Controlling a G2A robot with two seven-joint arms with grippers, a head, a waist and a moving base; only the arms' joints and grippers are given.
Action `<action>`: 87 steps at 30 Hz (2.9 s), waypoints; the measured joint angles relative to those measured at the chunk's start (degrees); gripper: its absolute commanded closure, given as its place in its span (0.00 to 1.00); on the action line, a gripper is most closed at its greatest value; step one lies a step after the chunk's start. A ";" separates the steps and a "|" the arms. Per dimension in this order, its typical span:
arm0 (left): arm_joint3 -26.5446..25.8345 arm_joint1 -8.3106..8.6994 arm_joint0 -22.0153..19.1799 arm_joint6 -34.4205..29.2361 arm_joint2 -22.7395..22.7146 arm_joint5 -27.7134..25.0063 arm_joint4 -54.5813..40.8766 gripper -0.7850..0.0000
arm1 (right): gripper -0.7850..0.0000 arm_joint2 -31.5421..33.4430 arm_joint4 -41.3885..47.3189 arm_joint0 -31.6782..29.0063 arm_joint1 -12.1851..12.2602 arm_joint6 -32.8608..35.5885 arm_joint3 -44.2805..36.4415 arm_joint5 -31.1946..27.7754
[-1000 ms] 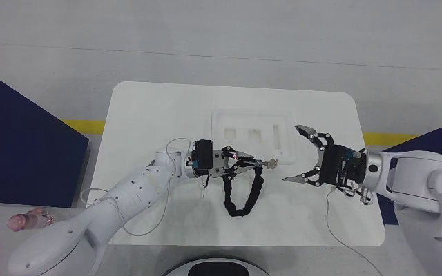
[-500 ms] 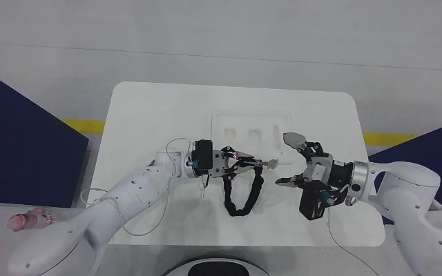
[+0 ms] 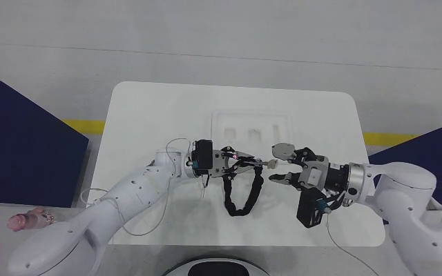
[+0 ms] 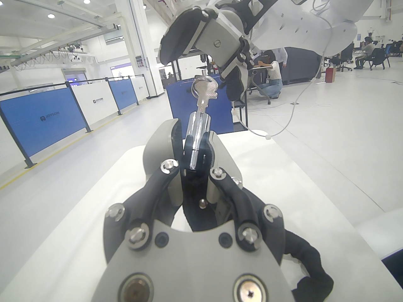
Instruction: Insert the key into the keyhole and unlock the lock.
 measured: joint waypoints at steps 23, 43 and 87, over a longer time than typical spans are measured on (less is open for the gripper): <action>0.00 0.00 0.00 0.00 0.00 0.00 0.00 1.00 | 0.69 -2.56 -3.10 2.01 0.58 0.35 0.15 -0.74; 0.00 0.00 0.00 0.00 0.00 0.00 0.00 1.00 | 0.97 -2.70 9.35 2.08 0.49 8.86 1.35 -7.62; -2.56 4.47 0.82 -27.77 -14.35 -0.02 -2.69 0.00 | 0.00 3.72 87.27 -8.22 -0.04 51.31 4.87 23.60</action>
